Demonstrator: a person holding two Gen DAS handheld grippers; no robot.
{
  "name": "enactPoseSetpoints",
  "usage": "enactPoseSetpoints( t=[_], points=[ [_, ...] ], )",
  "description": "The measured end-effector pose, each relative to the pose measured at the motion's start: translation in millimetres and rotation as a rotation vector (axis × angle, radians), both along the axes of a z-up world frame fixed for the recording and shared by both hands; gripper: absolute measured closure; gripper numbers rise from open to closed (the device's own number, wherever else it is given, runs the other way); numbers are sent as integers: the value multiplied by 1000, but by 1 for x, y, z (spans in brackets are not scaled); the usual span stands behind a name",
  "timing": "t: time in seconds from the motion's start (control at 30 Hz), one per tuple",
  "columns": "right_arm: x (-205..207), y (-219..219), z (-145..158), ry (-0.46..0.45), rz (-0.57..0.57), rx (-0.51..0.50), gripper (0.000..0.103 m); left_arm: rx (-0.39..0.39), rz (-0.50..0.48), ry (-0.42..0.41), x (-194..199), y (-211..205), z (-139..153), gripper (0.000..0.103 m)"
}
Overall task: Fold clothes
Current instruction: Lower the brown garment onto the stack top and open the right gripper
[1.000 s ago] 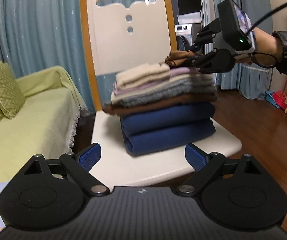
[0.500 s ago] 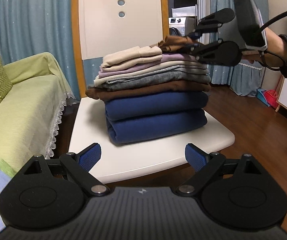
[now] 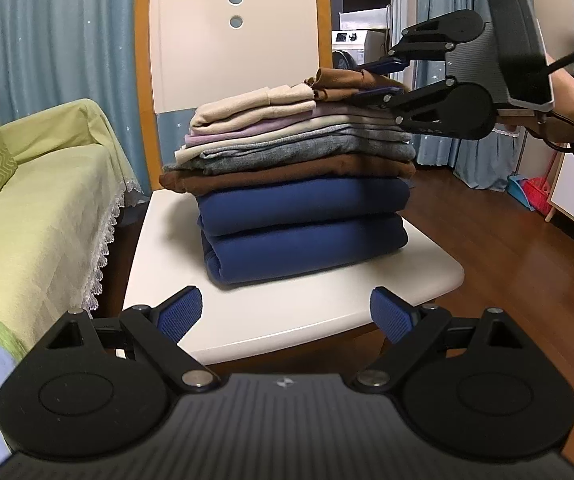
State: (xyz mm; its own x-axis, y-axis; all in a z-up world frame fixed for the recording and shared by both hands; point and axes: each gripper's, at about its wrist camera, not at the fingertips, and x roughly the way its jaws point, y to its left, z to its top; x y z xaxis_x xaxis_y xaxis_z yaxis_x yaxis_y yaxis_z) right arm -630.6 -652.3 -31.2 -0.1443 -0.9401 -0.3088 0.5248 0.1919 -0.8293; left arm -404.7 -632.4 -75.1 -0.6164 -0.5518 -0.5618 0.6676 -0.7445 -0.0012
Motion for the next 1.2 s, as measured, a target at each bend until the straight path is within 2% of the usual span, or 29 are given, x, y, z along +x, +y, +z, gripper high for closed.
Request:
enactPoseSetpoints(
  t=[0.2,0.3,0.4,0.47,0.53,0.7,0.8,0.83,0.93,1.03,1.13,1.2],
  points=[
    [-9,-13,6,-32,-4,-22,86,-6,3,-2,2,4,-1,10],
    [-4,-10,-9,25,22,4,86,0,17,-5,6,4,-3,10],
    [-5,-4,-8,18,11,-7,80,7,12,-14,6,4,-5,10],
    [-6,2,-4,11,-4,-16,71,8,5,-12,5,5,-5,10],
    [-8,11,-1,7,-15,-20,70,14,2,-5,4,5,-6,10],
    [-24,19,-2,4,-65,1,71,14,-16,-6,-3,7,-8,10],
    [-27,17,0,21,-62,17,80,14,-25,-1,-5,9,-7,10],
    [-27,16,0,47,-56,19,82,13,-25,0,-5,8,-7,10],
    [-24,15,-6,204,-22,-5,82,12,-16,1,-4,8,-7,10],
    [-25,15,-23,280,-20,8,81,18,-3,7,-2,8,-8,10],
    [-23,23,-24,218,-29,-3,81,16,-3,3,-1,8,-8,10],
    [-20,31,-14,137,-31,-30,81,9,-2,3,-2,6,-7,10]
  ],
)
